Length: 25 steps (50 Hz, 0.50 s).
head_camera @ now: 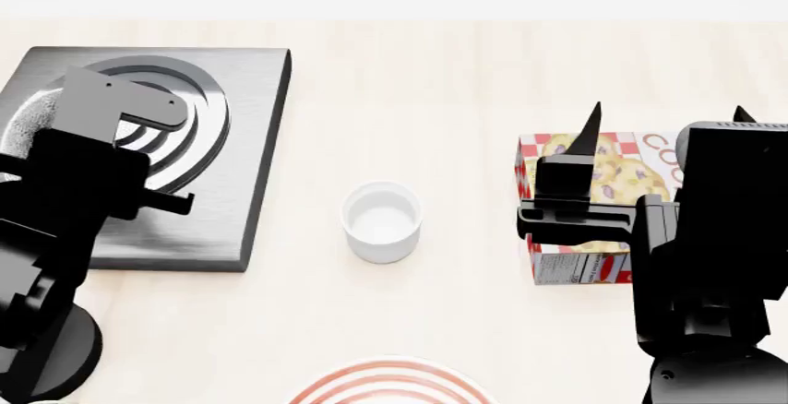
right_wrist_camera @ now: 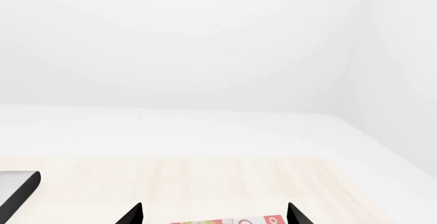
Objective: Pick the akita bowl on the stove and place it on the plate.
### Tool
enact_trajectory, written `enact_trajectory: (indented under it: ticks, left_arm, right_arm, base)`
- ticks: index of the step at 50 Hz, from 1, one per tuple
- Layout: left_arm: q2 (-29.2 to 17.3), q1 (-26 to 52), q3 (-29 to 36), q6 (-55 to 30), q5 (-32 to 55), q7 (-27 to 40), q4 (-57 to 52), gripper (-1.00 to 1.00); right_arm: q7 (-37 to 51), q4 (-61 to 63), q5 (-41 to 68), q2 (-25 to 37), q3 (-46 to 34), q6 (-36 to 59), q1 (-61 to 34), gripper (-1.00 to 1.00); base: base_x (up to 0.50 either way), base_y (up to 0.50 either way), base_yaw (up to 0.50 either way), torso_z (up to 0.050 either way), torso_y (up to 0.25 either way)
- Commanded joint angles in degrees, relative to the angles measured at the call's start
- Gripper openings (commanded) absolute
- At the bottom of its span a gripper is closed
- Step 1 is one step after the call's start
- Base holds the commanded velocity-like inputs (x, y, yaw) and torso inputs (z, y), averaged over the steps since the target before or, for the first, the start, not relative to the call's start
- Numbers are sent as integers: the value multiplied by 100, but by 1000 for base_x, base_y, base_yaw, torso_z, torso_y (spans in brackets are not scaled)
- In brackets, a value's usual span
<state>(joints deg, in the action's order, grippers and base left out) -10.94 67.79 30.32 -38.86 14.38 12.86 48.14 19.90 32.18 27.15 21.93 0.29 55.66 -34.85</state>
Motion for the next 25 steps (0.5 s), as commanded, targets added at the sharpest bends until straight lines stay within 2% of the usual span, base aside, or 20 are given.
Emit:
enact_trajectory:
  ticks: [1, 14, 20, 25]
  left_arm:
    - [59, -33, -119, -56, 24, -114, -54, -100]
    - [56, -2, -246, -52, 81, 71, -140, -100]
    - [17, 100, -319, -48, 174, 69, -830, -100]
    - [-192, 65, -131, -412, 236, -106, -2020, -100]
  right_arm:
    - [-44, 9, -52, -51, 72, 37, 2, 100]
    - [-27, 5, -30, -40, 67, 27, 3, 100]
    - [3, 6, -30, -29, 70, 43, -7, 100]
    - [1, -15, -45, -20, 47, -3, 10, 100]
  base:
    - [0, 0, 0, 0, 0]
    - [0, 0, 0, 0, 0]
    - [0, 0, 0, 0, 0]
    - [0, 0, 0, 0, 0]
